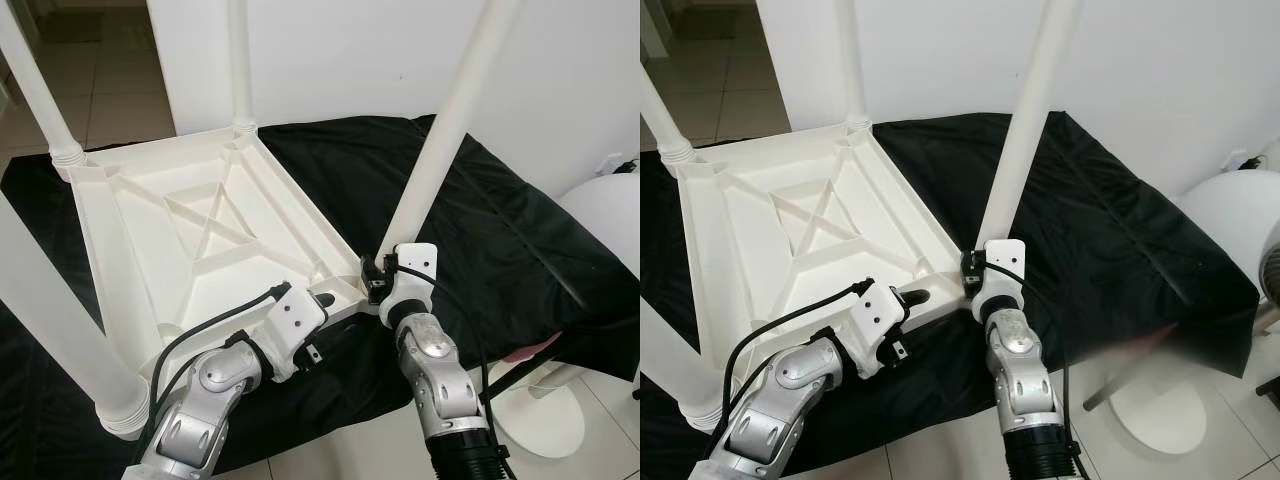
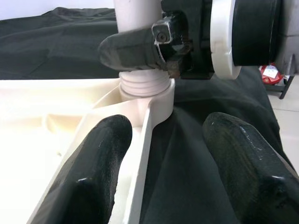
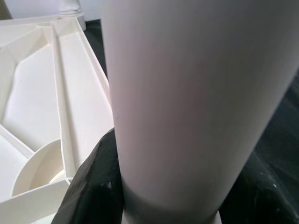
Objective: Building children table
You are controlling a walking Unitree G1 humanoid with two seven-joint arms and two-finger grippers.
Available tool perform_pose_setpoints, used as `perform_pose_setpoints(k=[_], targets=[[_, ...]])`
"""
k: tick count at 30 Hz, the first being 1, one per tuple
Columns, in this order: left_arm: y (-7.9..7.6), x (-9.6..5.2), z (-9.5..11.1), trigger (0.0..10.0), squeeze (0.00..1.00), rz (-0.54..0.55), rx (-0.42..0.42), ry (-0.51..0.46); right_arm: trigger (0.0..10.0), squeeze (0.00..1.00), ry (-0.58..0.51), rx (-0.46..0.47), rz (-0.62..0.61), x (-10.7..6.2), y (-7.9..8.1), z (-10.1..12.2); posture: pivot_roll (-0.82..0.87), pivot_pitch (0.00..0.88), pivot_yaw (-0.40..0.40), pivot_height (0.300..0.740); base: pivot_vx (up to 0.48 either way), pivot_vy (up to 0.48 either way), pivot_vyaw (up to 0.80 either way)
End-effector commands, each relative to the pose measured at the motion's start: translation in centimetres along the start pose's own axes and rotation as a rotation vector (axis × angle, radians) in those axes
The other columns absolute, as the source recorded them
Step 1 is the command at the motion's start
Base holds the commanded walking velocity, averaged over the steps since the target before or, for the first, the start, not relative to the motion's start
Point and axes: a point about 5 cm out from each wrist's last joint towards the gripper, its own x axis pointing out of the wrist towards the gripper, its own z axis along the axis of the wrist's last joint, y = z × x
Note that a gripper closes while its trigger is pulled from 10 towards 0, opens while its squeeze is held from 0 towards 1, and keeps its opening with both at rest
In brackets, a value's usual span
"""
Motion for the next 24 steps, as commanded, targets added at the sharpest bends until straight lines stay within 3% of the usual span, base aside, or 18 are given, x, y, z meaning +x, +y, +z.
perform_pose_setpoints(k=[1, 4, 5, 17, 18, 19, 21, 24], targets=[[0.0, 0.0, 0.1, 10.0, 0.0, 0.052, -0.001, 0.002, 10.0, 0.0, 0.009, 0.022, -0.025, -0.6, 0.2, -0.1, 0.0, 0.028, -0.065, 0.74, 0.0, 0.0, 0.0], [0.0, 0.1, 0.1, 10.0, 0.0, 0.049, 0.002, 0.002, 10.0, 0.0, -0.001, 0.026, -0.011, -0.6, 0.1, 0.1, 0.0, 0.027, -0.065, 0.74, 0.0, 0.0, 0.0], [0.1, 0.1, 0.0, 10.0, 0.0, 0.048, 0.001, 0.002, 10.0, 1.0, -0.004, 0.027, 0.018, -0.6, 0.1, 0.2, 0.0, 0.025, -0.066, 0.74, 0.0, 0.0, 0.0], [-0.2, 0.2, 0.0, 10.0, 0.0, 0.044, -0.001, 0.001, 10.0, 1.0, -0.039, 0.007, 0.136, -0.7, -0.2, 0.9, 0.0, 0.026, -0.071, 0.74, 0.0, 0.0, 0.0], [-0.2, 0.1, 0.0, 10.0, 0.0, 0.045, -0.002, 0.001, 10.0, 0.61, -0.029, 0.005, 0.194, -0.5, -0.4, 1.1, 0.0, 0.028, -0.073, 0.74, 0.0, 0.0, 0.0], [-0.2, 0.1, 0.0, 10.0, 0.0, 0.046, -0.003, 0.0, 10.0, 0.0, -0.018, 0.007, 0.27, -0.1, -0.8, 1.4, 0.0, 0.031, -0.075, 0.74, 0.0, 0.0, 0.0], [-0.2, 0.1, 0.0, 10.0, 0.0, 0.046, -0.003, 0.0, 10.0, 0.0, -0.018, 0.007, 0.27, -0.1, -0.8, 1.4, 0.0, 0.031, -0.075, 0.74, 0.0, 0.0, 0.0], [-0.2, 0.1, 0.0, 10.0, 0.0, 0.048, -0.003, 0.0, 10.0, 0.0, -0.018, -0.046, 0.424, 0.3, -1.5, 1.8, 0.0, 0.031, -0.073, 0.74, 0.0, 0.0, 0.0]])
